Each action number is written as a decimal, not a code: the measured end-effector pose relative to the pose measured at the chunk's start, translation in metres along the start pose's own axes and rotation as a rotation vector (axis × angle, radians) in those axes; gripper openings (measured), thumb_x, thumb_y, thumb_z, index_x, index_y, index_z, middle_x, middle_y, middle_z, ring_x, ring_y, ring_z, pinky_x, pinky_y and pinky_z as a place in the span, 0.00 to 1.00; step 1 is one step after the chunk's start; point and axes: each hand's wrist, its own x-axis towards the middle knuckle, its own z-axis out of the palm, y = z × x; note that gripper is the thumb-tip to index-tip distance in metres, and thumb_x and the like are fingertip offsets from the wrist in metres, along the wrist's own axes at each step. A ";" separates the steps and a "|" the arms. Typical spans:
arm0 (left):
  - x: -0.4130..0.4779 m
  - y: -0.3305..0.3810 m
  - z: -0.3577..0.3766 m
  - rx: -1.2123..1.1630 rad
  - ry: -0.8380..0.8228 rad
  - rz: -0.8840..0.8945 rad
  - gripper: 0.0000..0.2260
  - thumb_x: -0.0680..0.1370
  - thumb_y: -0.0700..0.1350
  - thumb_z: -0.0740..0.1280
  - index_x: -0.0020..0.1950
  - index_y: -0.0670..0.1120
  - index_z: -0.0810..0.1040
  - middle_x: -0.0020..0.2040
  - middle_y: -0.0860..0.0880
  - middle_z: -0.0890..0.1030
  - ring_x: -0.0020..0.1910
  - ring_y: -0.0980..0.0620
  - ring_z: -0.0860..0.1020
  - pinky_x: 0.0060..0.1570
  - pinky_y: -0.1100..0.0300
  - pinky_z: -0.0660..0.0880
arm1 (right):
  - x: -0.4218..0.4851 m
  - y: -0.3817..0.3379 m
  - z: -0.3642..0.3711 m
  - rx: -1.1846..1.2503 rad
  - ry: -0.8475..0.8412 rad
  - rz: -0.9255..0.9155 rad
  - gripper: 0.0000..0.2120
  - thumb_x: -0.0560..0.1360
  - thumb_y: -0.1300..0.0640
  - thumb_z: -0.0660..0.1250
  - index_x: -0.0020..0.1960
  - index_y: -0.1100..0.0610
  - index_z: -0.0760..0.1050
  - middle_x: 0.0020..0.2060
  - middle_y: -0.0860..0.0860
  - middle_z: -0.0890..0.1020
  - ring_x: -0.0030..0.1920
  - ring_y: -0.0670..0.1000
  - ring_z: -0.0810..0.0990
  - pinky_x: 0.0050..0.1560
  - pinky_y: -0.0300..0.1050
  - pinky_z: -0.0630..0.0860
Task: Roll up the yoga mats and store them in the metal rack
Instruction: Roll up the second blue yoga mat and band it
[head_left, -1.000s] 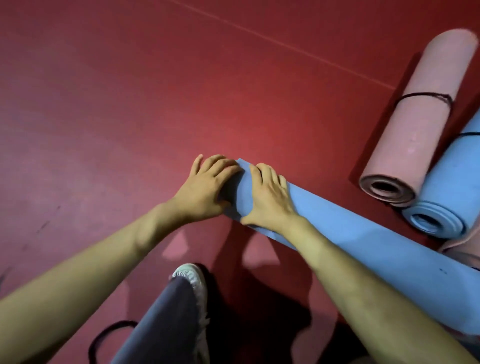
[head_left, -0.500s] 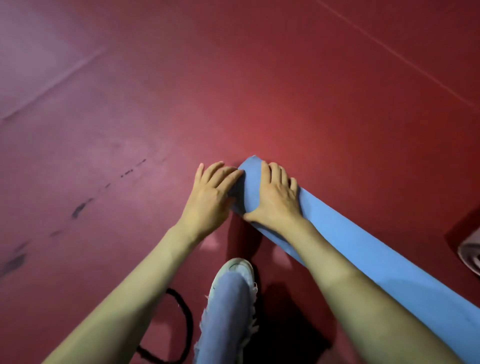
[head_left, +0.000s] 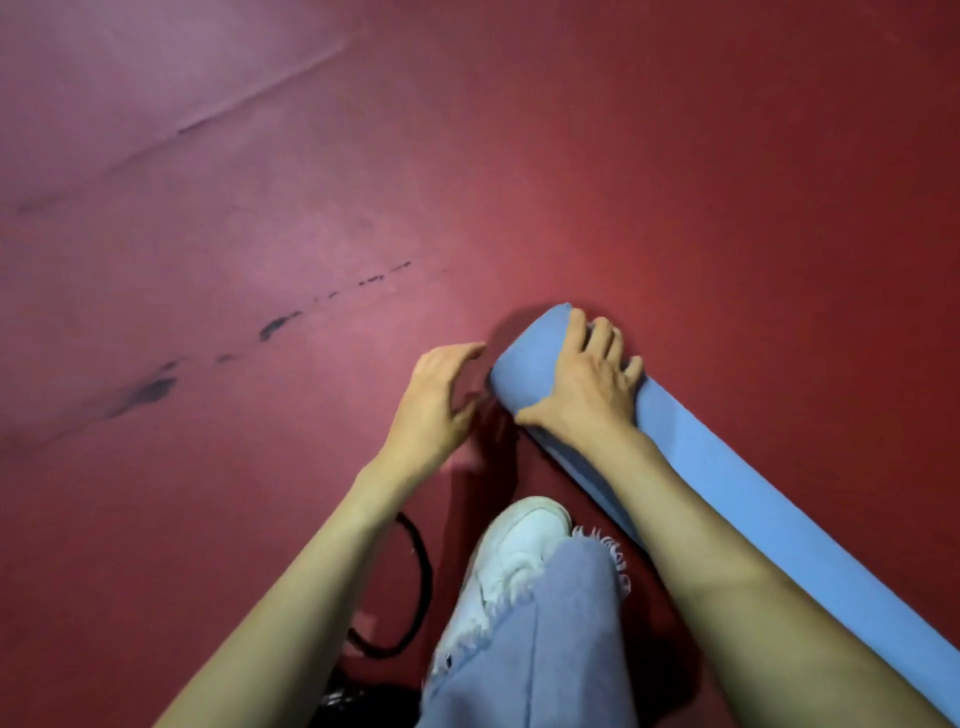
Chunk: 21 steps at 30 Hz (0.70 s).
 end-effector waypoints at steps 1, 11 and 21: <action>-0.005 -0.010 -0.004 0.041 -0.040 -0.026 0.21 0.68 0.38 0.67 0.61 0.39 0.77 0.57 0.42 0.79 0.58 0.47 0.71 0.64 0.62 0.63 | -0.003 -0.003 0.002 -0.031 0.010 0.003 0.60 0.58 0.39 0.77 0.75 0.60 0.44 0.73 0.61 0.55 0.73 0.60 0.54 0.68 0.60 0.56; -0.057 -0.046 -0.021 0.722 -0.772 -0.227 0.38 0.65 0.52 0.77 0.72 0.52 0.64 0.68 0.46 0.63 0.66 0.45 0.61 0.59 0.54 0.63 | -0.006 -0.004 0.009 -0.099 0.059 -0.008 0.60 0.57 0.38 0.77 0.74 0.61 0.47 0.71 0.61 0.57 0.71 0.60 0.57 0.66 0.58 0.59; -0.068 -0.058 -0.029 0.792 -0.820 -0.137 0.22 0.69 0.52 0.73 0.62 0.55 0.74 0.66 0.48 0.62 0.66 0.46 0.59 0.57 0.56 0.59 | -0.009 -0.006 0.013 -0.111 0.092 -0.034 0.60 0.57 0.37 0.77 0.74 0.61 0.47 0.71 0.61 0.57 0.70 0.60 0.57 0.67 0.58 0.58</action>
